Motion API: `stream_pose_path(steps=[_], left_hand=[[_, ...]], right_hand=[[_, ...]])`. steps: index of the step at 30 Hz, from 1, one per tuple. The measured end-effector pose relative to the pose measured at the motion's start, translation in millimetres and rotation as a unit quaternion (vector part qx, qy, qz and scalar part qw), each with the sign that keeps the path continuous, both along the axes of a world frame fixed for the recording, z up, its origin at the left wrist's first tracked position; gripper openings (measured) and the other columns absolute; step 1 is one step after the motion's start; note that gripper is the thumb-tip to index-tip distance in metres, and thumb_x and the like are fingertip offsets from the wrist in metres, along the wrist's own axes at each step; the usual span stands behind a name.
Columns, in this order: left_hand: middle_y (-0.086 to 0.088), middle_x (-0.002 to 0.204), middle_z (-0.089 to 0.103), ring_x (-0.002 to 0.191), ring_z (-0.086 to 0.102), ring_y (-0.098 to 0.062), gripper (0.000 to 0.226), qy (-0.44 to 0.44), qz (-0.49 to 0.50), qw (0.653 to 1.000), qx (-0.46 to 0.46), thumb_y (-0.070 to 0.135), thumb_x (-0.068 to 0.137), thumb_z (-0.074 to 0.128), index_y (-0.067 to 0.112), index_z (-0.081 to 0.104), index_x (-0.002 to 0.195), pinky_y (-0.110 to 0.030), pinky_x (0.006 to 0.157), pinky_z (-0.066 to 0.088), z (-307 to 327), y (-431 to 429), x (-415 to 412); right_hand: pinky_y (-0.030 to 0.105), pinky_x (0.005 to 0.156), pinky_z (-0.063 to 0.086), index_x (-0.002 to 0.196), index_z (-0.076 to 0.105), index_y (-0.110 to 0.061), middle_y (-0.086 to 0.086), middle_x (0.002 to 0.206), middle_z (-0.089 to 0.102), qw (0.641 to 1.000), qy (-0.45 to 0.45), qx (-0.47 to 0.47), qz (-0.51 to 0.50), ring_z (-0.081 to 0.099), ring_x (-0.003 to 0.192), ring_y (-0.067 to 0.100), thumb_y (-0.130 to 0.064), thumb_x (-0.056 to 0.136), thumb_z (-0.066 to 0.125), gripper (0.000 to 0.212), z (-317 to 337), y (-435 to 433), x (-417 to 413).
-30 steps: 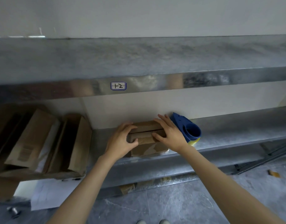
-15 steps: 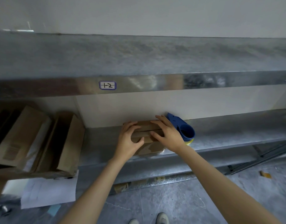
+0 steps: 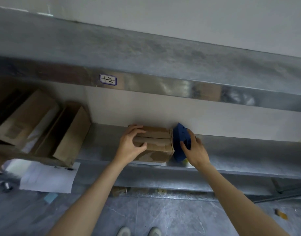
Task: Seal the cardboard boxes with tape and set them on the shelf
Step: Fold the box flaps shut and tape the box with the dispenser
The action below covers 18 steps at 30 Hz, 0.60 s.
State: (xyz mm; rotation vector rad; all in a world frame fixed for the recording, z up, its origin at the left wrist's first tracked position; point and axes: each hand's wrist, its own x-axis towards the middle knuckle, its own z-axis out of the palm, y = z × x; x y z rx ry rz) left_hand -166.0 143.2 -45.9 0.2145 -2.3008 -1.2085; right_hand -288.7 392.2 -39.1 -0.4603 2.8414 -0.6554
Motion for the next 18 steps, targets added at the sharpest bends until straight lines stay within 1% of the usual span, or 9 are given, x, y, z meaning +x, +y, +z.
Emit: stream_pose_path(steps=[1, 3, 4, 6, 8, 11, 13, 15, 18], left_hand=[[0.002, 0.124, 0.061, 0.127, 0.040, 0.012, 0.033, -0.001, 0.002, 1.000, 0.003, 0.006, 0.072, 0.082, 0.012, 0.071, 0.103, -0.008, 0.106, 0.029, 0.0, 0.7, 0.6], [0.003, 0.125, 0.061, 0.128, 0.040, 0.012, 0.032, -0.004, 0.006, 1.000, 0.004, 0.006, 0.073, 0.081, 0.012, 0.071, 0.103, -0.007, 0.106, 0.028, -0.4, 1.3, 1.5], [0.003, 0.125, 0.061, 0.128, 0.039, 0.013, 0.032, -0.004, 0.007, 1.000, 0.004, 0.005, 0.073, 0.081, 0.011, 0.071, 0.103, -0.007, 0.106, 0.028, -0.8, 1.6, 1.5], [0.003, 0.125, 0.061, 0.128, 0.039, 0.013, 0.033, -0.006, 0.010, 1.000, 0.005, 0.004, 0.073, 0.082, 0.011, 0.071, 0.103, -0.007, 0.106, 0.028, -0.7, 2.3, 1.5], [0.004, 0.125, 0.061, 0.129, 0.040, 0.010, 0.033, -0.009, 0.012, 1.000, 0.007, 0.005, 0.073, 0.082, 0.012, 0.071, 0.103, -0.008, 0.107, 0.028, 0.0, 3.1, 1.8], [0.005, 0.126, 0.061, 0.130, 0.043, 0.001, 0.032, -0.018, 0.014, 1.000, 0.009, 0.007, 0.074, 0.082, 0.013, 0.071, 0.104, -0.010, 0.108, 0.028, 0.3, 4.0, 2.6], [0.006, 0.127, 0.060, 0.131, 0.042, 0.002, 0.033, -0.022, 0.013, 1.000, 0.014, 0.008, 0.074, 0.082, 0.014, 0.071, 0.104, -0.011, 0.109, 0.029, -0.1, 4.1, 3.0], [0.008, 0.127, 0.060, 0.133, 0.042, 0.000, 0.032, -0.024, 0.014, 0.999, 0.018, 0.009, 0.075, 0.081, 0.016, 0.070, 0.105, -0.012, 0.110, 0.029, -0.2, 4.3, 3.5], [0.009, 0.127, 0.060, 0.134, 0.043, -0.003, 0.032, -0.025, 0.017, 0.999, 0.022, 0.009, 0.075, 0.081, 0.018, 0.070, 0.104, -0.016, 0.112, 0.030, 0.0, 5.2, 3.6]], right_hand=[[0.042, 0.075, 0.051, 0.155, 0.012, -0.035, 0.015, 0.142, 0.048, 1.000, -0.010, 0.004, 0.010, 0.058, 0.112, 0.038, -0.052, 0.099, 0.045, 0.068, 1.3, -0.2, -0.4], [0.040, 0.069, 0.053, 0.156, 0.007, -0.034, 0.015, 0.130, 0.059, 0.998, -0.037, 0.013, 0.046, 0.065, 0.099, 0.036, -0.051, 0.099, 0.047, 0.072, 1.8, -1.5, -0.5], [0.041, 0.068, 0.055, 0.156, 0.004, -0.034, 0.017, 0.126, 0.062, 0.997, -0.052, 0.020, 0.061, 0.066, 0.094, 0.037, -0.049, 0.099, 0.048, 0.074, 2.4, -2.2, -0.2], [0.046, 0.069, 0.058, 0.156, -0.002, -0.034, 0.020, 0.120, 0.064, 0.994, -0.072, 0.034, 0.073, 0.067, 0.086, 0.038, -0.042, 0.098, 0.052, 0.080, -0.1, -3.1, -1.9], [0.049, 0.068, 0.058, 0.155, -0.004, -0.034, 0.021, 0.116, 0.065, 0.994, -0.080, 0.036, 0.072, 0.067, 0.080, 0.038, -0.037, 0.097, 0.056, 0.084, -2.3, -4.0, -3.6], [0.047, 0.067, 0.058, 0.155, -0.003, -0.034, 0.021, 0.112, 0.065, 0.993, -0.095, 0.014, 0.073, 0.067, 0.078, 0.038, -0.031, 0.095, 0.060, 0.087, -3.2, -5.4, -7.1], [0.043, 0.063, 0.056, 0.155, -0.005, -0.035, 0.020, 0.106, 0.065, 0.990, -0.119, 0.008, 0.077, 0.065, 0.075, 0.037, -0.022, 0.094, 0.062, 0.092, -1.4, -6.1, -11.2], [0.040, 0.058, 0.051, 0.154, -0.011, -0.035, 0.020, 0.096, 0.065, 0.986, -0.139, 0.031, 0.082, 0.063, 0.070, 0.034, -0.013, 0.092, 0.061, 0.098, -1.2, -6.8, -16.2], [0.035, 0.053, 0.045, 0.153, -0.018, -0.035, 0.020, 0.084, 0.065, 0.983, -0.140, 0.073, 0.092, 0.058, 0.064, 0.027, -0.011, 0.092, 0.057, 0.099, -4.1, -6.4, -22.4]])
